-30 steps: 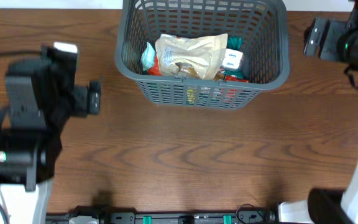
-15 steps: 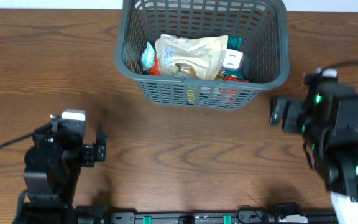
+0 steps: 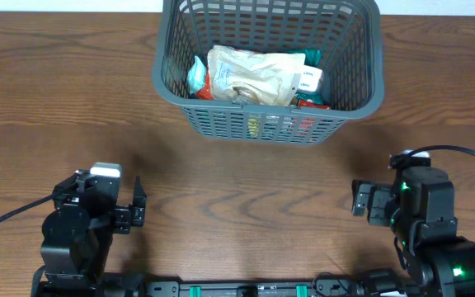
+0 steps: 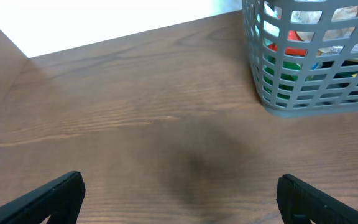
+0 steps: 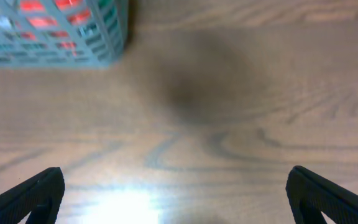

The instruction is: Pack container

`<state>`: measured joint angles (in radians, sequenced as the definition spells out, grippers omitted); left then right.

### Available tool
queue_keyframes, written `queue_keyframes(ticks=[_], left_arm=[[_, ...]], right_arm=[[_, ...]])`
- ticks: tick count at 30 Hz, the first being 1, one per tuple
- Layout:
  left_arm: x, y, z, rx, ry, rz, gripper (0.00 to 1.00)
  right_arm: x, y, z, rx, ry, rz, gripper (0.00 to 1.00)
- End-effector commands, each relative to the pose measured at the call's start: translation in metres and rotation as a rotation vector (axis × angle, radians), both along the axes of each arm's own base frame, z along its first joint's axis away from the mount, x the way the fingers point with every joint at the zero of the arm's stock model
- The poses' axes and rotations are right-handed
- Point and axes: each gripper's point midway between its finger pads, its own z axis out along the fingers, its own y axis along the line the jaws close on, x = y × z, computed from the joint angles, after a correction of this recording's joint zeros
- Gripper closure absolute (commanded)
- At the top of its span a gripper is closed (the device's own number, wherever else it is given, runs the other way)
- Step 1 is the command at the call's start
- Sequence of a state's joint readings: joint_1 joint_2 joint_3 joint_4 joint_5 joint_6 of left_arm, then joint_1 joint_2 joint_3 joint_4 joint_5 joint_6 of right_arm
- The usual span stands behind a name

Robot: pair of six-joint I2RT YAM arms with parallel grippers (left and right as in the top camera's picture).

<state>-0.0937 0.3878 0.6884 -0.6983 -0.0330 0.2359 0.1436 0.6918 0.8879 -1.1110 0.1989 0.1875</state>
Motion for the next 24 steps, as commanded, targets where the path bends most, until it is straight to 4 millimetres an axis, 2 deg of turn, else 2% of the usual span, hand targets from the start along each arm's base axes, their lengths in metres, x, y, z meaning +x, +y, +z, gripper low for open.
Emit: queue_keyframes(ticks=[1, 19, 24], left_arm=[[0.000, -0.001, 0.000, 0.005, -0.003, -0.006, 0.01], [0.000, -0.001, 0.000, 0.005, -0.003, -0.006, 0.01], [0.000, -0.001, 0.000, 0.005, -0.003, -0.006, 0.01]], right_arm=[[-0.004, -0.001, -0.005, 0.000, 0.018, -0.012, 0.01], [-0.007, -0.001, -0.006, -0.002, 0.031, -0.012, 0.01], [-0.013, -0.004, 0.006, 0.009, -0.044, -0.021, 0.01]])
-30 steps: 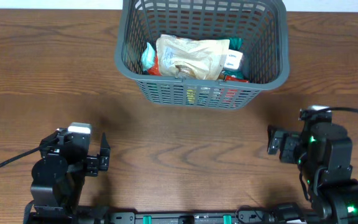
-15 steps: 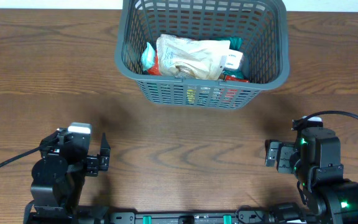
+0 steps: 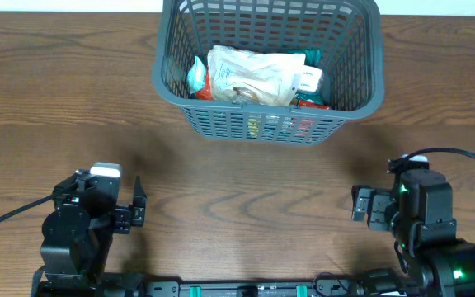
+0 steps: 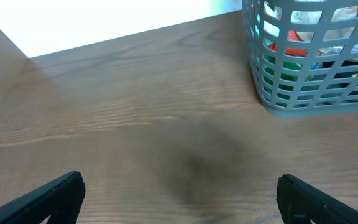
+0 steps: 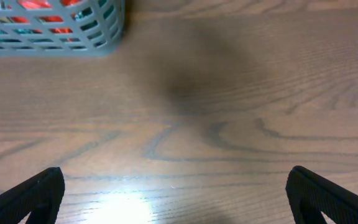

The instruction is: Pack container

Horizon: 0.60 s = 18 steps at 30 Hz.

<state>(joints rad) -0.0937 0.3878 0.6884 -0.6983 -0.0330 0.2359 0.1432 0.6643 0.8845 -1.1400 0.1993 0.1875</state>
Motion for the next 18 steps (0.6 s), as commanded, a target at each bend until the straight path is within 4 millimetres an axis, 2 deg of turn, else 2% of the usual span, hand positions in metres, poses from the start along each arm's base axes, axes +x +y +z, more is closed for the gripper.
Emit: queue_keyframes(ticks=[1, 6, 9, 12, 15, 18], left_arm=[[0.000, -0.001, 0.000, 0.005, -0.003, -0.006, 0.01], [0.000, -0.001, 0.000, 0.005, -0.003, -0.006, 0.01], [0.000, -0.001, 0.000, 0.005, -0.003, -0.006, 0.01], [0.000, -0.001, 0.000, 0.005, -0.003, -0.006, 0.01], [0.000, -0.001, 0.000, 0.005, -0.003, -0.006, 0.01], [0.000, -0.001, 0.000, 0.005, -0.003, -0.006, 0.01]], right_arm=[[-0.008, -0.003, 0.011, 0.014, -0.074, -0.019, 0.01], [-0.032, 0.005, 0.030, 0.085, -0.219, 0.027, 0.01], [-0.045, 0.003, 0.039, 0.102, -0.346, 0.028, 0.01], [-0.049, 0.000, 0.037, 0.105, -0.436, 0.019, 0.01], [-0.043, 0.001, 0.022, 0.111, -0.498, 0.020, 0.01], [-0.020, 0.004, 0.011, 0.119, -0.557, 0.022, 0.01]])
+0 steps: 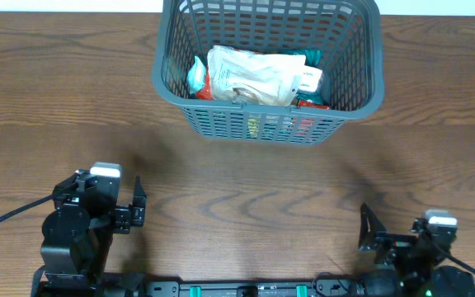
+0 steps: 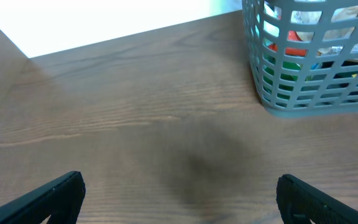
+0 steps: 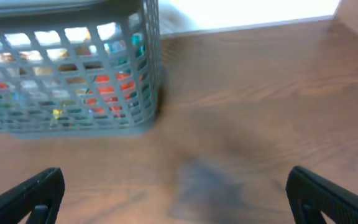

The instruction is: Pack container

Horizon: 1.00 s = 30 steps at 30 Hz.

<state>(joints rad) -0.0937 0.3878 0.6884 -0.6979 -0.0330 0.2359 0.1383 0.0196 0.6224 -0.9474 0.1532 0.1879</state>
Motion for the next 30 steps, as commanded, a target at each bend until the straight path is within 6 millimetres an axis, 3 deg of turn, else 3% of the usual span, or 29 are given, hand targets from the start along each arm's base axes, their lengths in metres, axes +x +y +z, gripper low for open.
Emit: queue_keyframes(ticks=[1, 6, 11, 19, 22, 30], left_arm=[[0.000, -0.001, 0.000, 0.005, -0.002, -0.006, 0.01], [0.000, -0.001, 0.000, 0.005, -0.002, -0.006, 0.01], [0.000, -0.001, 0.000, 0.005, -0.002, -0.006, 0.01], [0.000, -0.001, 0.000, 0.005, -0.002, -0.006, 0.01], [0.000, -0.001, 0.000, 0.005, -0.002, -0.006, 0.01], [0.000, -0.001, 0.000, 0.005, -0.002, -0.006, 0.01]], right_arm=[[0.023, 0.003, -0.019, 0.008, -0.023, 0.000, 0.01], [0.063, 0.017, -0.015, -0.061, -0.216, 0.064, 0.01], [0.081, 0.024, -0.028, -0.144, -0.306, 0.099, 0.01], [0.084, 0.037, -0.069, -0.213, -0.225, 0.190, 0.01], [0.083, 0.045, -0.071, -0.275, -0.228, 0.253, 0.01], [0.084, 0.038, -0.071, -0.227, -0.222, 0.207, 0.01]])
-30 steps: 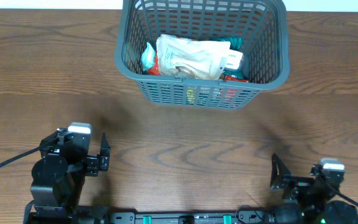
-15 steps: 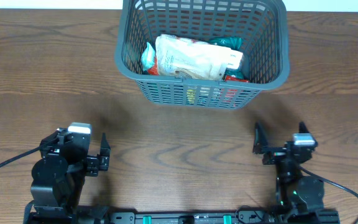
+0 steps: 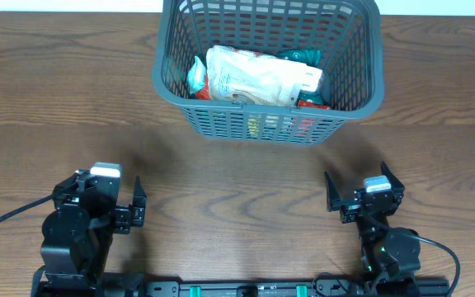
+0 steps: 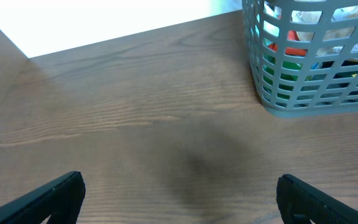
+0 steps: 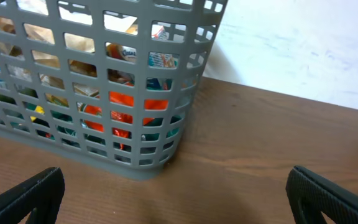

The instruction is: Pack container

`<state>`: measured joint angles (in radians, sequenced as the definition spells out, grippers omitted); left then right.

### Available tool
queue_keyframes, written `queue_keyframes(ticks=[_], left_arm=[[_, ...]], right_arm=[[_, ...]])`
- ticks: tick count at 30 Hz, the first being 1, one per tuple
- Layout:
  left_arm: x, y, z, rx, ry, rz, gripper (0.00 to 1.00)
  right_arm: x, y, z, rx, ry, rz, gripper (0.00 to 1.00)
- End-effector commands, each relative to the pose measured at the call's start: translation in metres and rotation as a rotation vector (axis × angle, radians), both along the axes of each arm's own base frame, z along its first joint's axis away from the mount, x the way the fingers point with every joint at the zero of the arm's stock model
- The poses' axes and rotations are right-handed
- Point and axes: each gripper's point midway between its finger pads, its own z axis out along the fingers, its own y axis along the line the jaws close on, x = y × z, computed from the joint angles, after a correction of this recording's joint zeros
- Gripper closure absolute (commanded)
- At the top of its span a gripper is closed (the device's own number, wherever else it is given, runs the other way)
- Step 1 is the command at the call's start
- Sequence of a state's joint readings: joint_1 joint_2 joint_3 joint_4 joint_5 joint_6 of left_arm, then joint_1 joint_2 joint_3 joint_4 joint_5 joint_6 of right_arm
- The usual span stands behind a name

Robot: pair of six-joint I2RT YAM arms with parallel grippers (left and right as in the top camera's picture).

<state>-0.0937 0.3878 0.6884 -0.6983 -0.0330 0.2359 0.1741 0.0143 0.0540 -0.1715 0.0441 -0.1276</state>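
Observation:
A grey plastic basket [image 3: 361, 78] stands at the back middle of the wooden table, holding several snack packets, a large pale pouch [image 3: 254, 74] on top. The basket [image 4: 272, 102] fills the upper right of the left wrist view, and the basket [image 5: 185, 134] fills the upper left of the right wrist view. My left gripper [image 3: 137, 209] rests low at the front left, open and empty. At the front right my right gripper [image 3: 361, 198] is open and empty, facing the basket. Left fingertips [image 4: 61, 190] and right fingertips [image 5: 325, 190] stand wide apart.
Bare wooden table [image 3: 237, 181] lies between both arms and the basket. A white wall [image 5: 303, 43] shows behind the table's far edge. A black cable [image 3: 7, 219] runs from the left arm to the left edge.
My right arm has moved left and forward from the front right corner; its camera now sits closer to the basket's right corner. The left arm has not moved.
My right gripper hung open over bare table at the front right, looking down. Then it had drawn back to the table's front edge with the basket in view. Now it rests nearer the middle, facing the basket. The left arm and the basket's contents stayed put throughout.

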Motion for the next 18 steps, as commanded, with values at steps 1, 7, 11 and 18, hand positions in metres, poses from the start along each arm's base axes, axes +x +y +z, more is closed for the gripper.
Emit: queue_keyframes(ticks=[1, 7, 11, 18], left_arm=[[0.0002, -0.0008, -0.0003, 0.005, -0.003, -0.006, 0.01], [0.0002, -0.0007, -0.0003, 0.005, -0.003, -0.006, 0.01], [0.0002, -0.0008, -0.0003, 0.005, -0.003, -0.006, 0.02], [0.0002, -0.0007, -0.0003, 0.005, -0.003, -0.006, 0.01]], right_arm=[[0.0000, -0.0023, -0.0007, 0.038, 0.003, -0.013, 0.01], [0.0004, -0.0056, -0.0006, 0.044, 0.003, -0.031, 0.01], [0.0005, -0.0067, -0.0004, 0.043, 0.002, -0.036, 0.01], [0.0006, -0.0071, -0.0005, 0.044, 0.002, -0.036, 0.01]])
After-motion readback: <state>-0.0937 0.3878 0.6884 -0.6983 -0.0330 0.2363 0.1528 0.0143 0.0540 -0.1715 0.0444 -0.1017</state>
